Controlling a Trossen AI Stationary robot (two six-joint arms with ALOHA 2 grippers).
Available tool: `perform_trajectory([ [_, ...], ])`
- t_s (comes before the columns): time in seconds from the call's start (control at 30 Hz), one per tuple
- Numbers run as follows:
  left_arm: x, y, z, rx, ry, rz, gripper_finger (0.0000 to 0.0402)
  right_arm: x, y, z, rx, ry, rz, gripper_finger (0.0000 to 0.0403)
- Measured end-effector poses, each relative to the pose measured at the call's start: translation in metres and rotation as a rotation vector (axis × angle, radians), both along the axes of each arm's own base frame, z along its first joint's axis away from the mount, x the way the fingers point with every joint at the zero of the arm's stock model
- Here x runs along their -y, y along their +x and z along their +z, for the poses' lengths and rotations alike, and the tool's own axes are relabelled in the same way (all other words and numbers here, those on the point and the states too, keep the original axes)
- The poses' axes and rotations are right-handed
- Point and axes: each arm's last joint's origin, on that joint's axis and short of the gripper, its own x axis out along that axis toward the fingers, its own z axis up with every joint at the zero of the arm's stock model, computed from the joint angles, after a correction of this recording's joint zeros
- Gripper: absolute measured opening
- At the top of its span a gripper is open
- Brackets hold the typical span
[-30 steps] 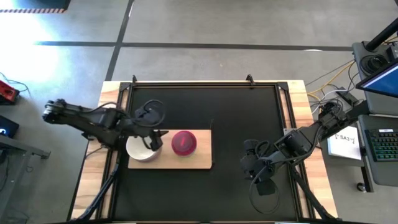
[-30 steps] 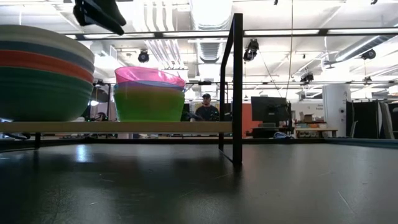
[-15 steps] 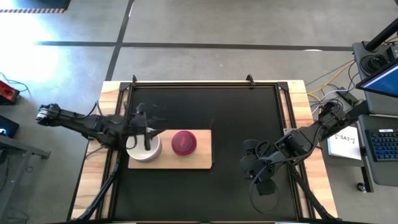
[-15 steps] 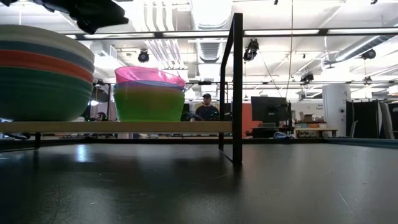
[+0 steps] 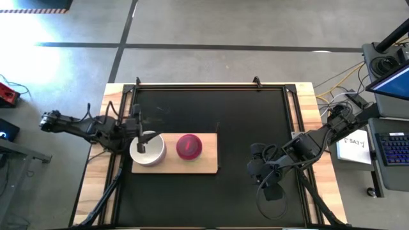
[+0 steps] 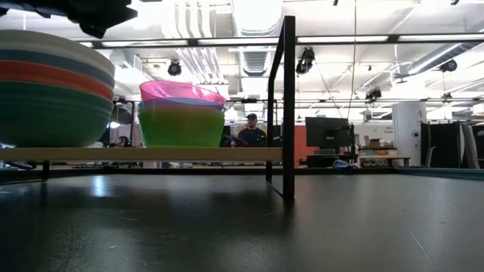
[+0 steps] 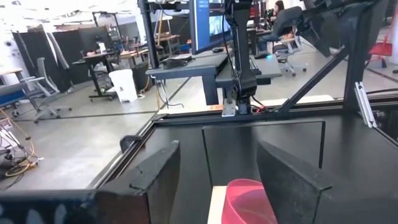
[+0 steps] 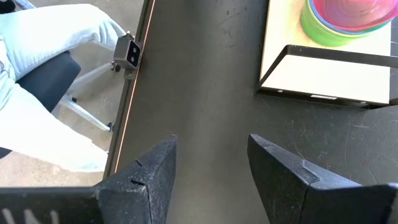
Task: Place and stack bowls onto a shelf
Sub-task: Return to Home Position
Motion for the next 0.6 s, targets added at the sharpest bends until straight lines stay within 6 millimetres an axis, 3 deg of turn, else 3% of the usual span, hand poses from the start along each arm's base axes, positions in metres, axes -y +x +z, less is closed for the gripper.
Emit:
perform_trajectory([
  [0.3, -0.004, -0.019, -0.021, 0.064, -0.014, 0.01, 0.0231, 0.0, 0.0, 0.0, 0.0, 0.0, 0.0, 0.0185],
  [0.6, -0.008, -0.035, -0.05, 0.339, -0.115, 0.006, 0.0269, 0.0, 0.0, 0.0, 0.0, 0.0, 0.0, 0.0185],
])
